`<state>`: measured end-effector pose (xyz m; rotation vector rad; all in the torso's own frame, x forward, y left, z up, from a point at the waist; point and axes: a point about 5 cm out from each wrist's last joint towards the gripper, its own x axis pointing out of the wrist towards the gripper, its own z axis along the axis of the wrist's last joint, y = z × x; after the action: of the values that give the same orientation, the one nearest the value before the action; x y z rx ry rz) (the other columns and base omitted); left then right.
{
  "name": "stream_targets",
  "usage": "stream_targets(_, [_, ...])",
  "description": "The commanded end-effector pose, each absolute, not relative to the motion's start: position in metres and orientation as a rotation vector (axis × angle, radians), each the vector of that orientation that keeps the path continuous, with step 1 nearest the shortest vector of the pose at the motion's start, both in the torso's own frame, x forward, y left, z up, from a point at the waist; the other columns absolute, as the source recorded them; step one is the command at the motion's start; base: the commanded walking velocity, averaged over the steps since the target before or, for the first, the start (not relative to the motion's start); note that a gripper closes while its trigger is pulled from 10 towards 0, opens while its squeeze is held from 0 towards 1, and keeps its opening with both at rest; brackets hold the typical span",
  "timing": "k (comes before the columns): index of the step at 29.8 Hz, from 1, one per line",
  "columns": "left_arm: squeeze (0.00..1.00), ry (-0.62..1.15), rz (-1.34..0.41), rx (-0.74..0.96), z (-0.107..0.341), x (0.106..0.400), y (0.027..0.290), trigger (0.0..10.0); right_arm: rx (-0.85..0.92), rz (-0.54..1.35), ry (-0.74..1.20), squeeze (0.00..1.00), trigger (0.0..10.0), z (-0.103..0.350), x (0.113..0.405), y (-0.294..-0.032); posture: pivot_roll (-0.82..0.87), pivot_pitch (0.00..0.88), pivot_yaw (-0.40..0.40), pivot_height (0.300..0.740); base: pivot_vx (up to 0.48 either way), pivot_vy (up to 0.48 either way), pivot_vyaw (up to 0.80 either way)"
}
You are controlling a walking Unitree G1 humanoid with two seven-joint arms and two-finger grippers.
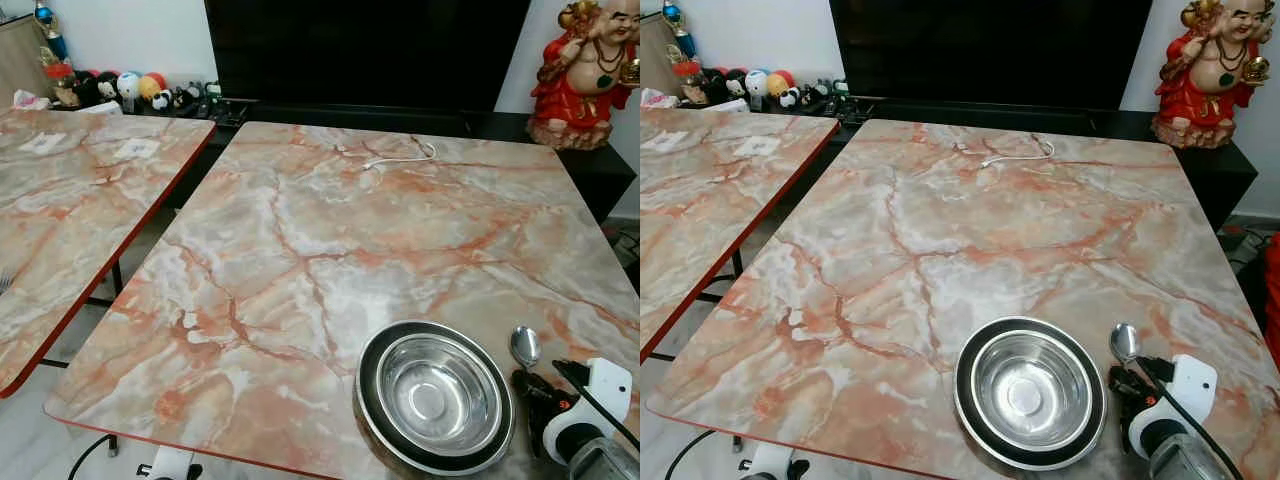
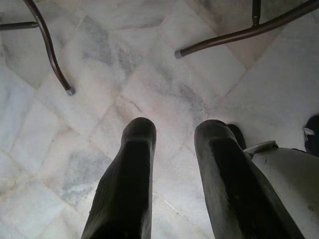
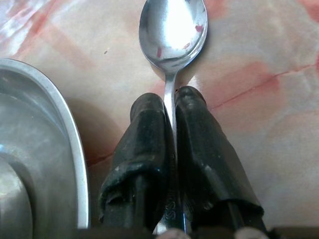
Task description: Setting the table
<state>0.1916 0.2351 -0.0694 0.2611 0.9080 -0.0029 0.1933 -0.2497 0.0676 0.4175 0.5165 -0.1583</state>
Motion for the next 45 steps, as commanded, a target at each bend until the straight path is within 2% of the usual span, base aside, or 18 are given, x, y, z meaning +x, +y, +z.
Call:
stream_targets(1, [0.00, 0.922, 0.002, 0.273, -0.0692, 0.1906, 0.2393, 10.0, 0.400, -0.141, 0.516, 0.00, 10.0, 0.0714, 0.1928, -0.2482, -0.02, 0.027, 0.000, 0.740, 0.000, 0.000, 0.00])
stream_targets(28, [0.00, 0.917, 0.004, 0.276, -0.0679, 0.1928, 0.2400, 10.0, 0.391, -0.141, 0.555, 0.00, 10.0, 0.0666, 0.1852, -0.2454, -0.02, 0.028, 0.000, 0.740, 0.000, 0.000, 0.00])
stream_targets(30, [0.00, 0.917, 0.003, 0.276, -0.0679, 0.1927, 0.2400, 10.0, 0.392, -0.138, 0.555, 0.11, 10.0, 0.0668, 0.1854, -0.2444, -0.02, 0.027, 0.000, 0.740, 0.000, 0.000, 0.00])
stream_targets(32, [0.00, 0.916, 0.002, 0.275, -0.0679, 0.1927, 0.2397, 10.0, 0.391, -0.139, 0.556, 0.54, 10.0, 0.0667, 0.1852, -0.2445, -0.02, 0.027, 0.000, 0.740, 0.000, 0.000, 0.00])
stream_targets(45, [0.00, 0.916, 0.001, 0.274, -0.0681, 0.1929, 0.2387, 10.0, 0.381, -0.140, 0.562, 0.51, 10.0, 0.0667, 0.1844, -0.2439, -0.02, 0.028, -0.001, 0.740, 0.000, 0.000, 0.00])
